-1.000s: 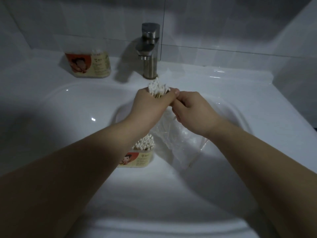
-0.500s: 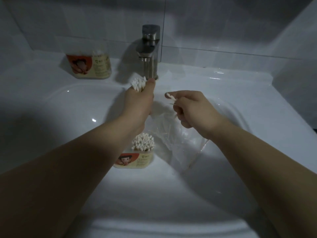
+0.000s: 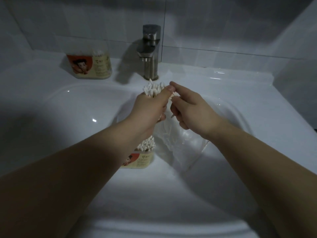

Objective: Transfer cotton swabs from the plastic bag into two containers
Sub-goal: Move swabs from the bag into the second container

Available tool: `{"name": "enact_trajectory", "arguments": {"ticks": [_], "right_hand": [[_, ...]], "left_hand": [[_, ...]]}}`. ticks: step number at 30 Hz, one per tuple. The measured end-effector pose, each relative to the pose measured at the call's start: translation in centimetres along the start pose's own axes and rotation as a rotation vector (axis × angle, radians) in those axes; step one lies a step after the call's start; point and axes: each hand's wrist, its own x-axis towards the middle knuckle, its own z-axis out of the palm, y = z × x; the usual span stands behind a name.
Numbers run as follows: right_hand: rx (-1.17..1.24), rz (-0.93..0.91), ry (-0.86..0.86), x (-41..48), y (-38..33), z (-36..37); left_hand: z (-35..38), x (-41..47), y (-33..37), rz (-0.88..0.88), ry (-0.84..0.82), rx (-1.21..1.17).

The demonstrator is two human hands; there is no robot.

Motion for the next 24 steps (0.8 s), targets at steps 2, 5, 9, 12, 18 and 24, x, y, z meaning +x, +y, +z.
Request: {"name": "enact_trajectory", "arguments": {"ticks": [2, 5, 9, 12, 18, 24], "right_hand": [[-0.122, -0.030, 0.000, 0.0, -0.1, -0.1], [-0.301, -0.029, 0.019, -0.1, -0.2, -0.1], [-0.380, -0.087, 0.031, -0.1, -0.1, 0.2], [-0.453, -0.133, 0.024, -0.3, -0.3, 0.3], [-0.381, -0.052, 0.036, -0.3, -0.3, 0.3], [0.396, 0.119, 0.052, 0.1, -0.6, -0.5]], "left_hand": [[-0.1, 0.1, 0.4, 0.007, 0.029, -0.050], [-0.5, 0.3, 1.0, 0.001, 0.048, -0.088], [-0.2, -0.1, 0.9, -0.022, -0.012, -0.081], [-0.2, -0.3, 0.7, -0.031, -0.022, -0.007], [-0.3, 0.3, 1.0, -0.023, 0.083, -0.041], [-0.4, -0.2, 1.2, -0.139, -0.015, -0.125]]}}
